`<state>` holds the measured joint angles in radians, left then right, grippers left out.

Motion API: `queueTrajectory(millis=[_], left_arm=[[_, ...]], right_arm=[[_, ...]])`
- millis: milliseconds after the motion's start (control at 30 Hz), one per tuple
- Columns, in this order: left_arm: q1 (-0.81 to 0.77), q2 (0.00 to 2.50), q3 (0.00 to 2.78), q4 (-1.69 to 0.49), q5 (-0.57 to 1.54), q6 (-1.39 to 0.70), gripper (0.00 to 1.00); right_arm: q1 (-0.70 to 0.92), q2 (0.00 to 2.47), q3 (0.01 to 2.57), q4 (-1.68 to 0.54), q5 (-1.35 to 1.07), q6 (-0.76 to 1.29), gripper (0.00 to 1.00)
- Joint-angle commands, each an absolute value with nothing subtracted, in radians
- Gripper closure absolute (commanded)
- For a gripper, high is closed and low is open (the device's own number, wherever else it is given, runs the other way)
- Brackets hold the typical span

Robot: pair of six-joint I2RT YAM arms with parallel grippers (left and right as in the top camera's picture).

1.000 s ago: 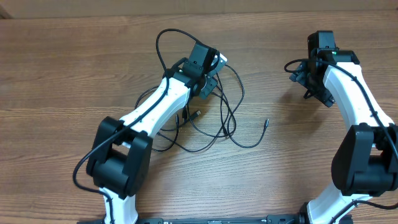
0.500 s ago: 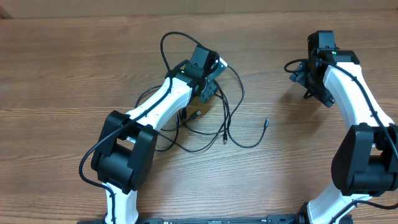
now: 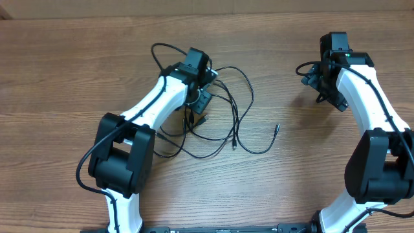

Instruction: Untangle cables

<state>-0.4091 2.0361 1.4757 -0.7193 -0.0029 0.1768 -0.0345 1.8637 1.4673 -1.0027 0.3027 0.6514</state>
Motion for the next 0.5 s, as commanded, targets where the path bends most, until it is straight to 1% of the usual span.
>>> queueTrajectory(millis=[0, 67, 100, 133, 167, 200, 233, 267, 300, 467], left_arm=[[-0.391, 2.04, 1.474, -0.737, 0.027, 0.087, 0.43], [-0.391, 2.04, 1.474, -0.741, 0.03, 0.081, 0.44], [-0.392, 2.04, 1.474, -0.739, 0.038, 0.081, 0.42], [-0.394, 2.04, 1.474, -0.732, 0.052, 0.081, 0.37], [-0.396, 2.04, 1.474, -0.724, 0.063, 0.083, 0.35], [-0.399, 2.04, 1.474, -0.717, 0.064, 0.086, 0.36], [-0.4, 2.04, 1.474, -0.706, 0.064, 0.112, 0.48], [-0.4, 2.04, 1.474, -0.699, 0.065, 0.14, 0.57], [-0.4, 2.04, 1.474, -0.692, 0.064, 0.168, 0.61], [-0.4, 2.042, 1.464, -0.657, 0.059, 0.263, 0.59]], right_arm=[[-0.034, 1.855, 1.465, -0.998, 0.313, 0.659, 0.0], [-0.034, 1.855, 1.465, -0.998, 0.313, 0.659, 0.0], [-0.034, 1.855, 1.465, -0.998, 0.313, 0.658, 0.0], [-0.034, 1.855, 1.465, -0.998, 0.313, 0.659, 0.0], [-0.034, 1.855, 1.465, -0.998, 0.313, 0.659, 0.0], [-0.034, 1.855, 1.465, -0.998, 0.313, 0.658, 0.0], [-0.034, 1.855, 1.465, -0.998, 0.313, 0.659, 0.0], [-0.034, 1.855, 1.465, -0.998, 0.313, 0.659, 0.0], [-0.034, 1.855, 1.465, -0.998, 0.313, 0.659, 0.0], [-0.034, 1.855, 1.465, -0.998, 0.313, 0.658, 0.0]])
